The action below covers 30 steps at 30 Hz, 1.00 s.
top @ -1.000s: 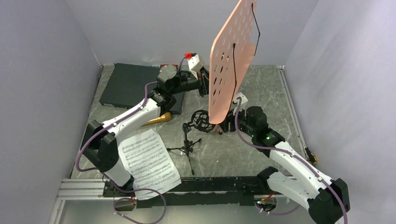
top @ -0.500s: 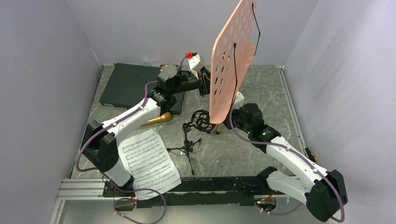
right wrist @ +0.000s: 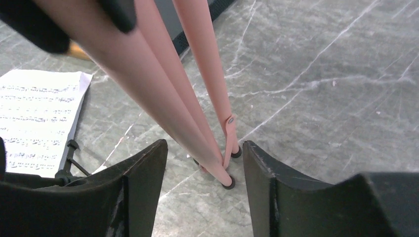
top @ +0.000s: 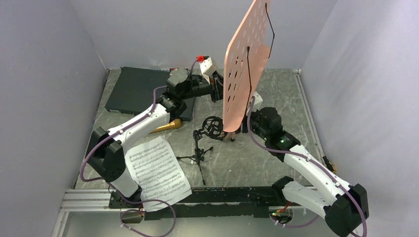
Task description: Set up the instrument practice props
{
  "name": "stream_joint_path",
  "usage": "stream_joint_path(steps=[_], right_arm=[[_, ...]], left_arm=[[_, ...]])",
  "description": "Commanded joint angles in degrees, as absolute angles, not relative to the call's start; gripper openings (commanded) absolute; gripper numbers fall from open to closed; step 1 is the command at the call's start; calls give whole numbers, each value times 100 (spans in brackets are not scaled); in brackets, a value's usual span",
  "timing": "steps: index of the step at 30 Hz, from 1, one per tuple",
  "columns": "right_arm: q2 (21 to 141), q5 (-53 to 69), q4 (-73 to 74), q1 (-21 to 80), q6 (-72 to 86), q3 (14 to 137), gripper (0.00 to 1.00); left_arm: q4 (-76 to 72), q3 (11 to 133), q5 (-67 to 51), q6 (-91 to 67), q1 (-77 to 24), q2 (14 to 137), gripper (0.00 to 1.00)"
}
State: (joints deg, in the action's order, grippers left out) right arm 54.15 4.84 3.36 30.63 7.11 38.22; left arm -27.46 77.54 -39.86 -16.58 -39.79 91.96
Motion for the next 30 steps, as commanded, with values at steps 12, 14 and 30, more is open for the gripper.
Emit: stream_joint_path(steps=[12,14,30], right_arm=[[5426,235,-33,3060,477,4176,10],[5436,199,-26,3059,454,4191,2],[5397,-191,37,3061,587,3906,0]], left_arm=[[-2496,8022,-4073,-1872,-4025,9018,3],[-2496,8068,-4061,-1879,-4024,9018,3],[-2715,8535,-3808,-2136,-4024,8837,3]])
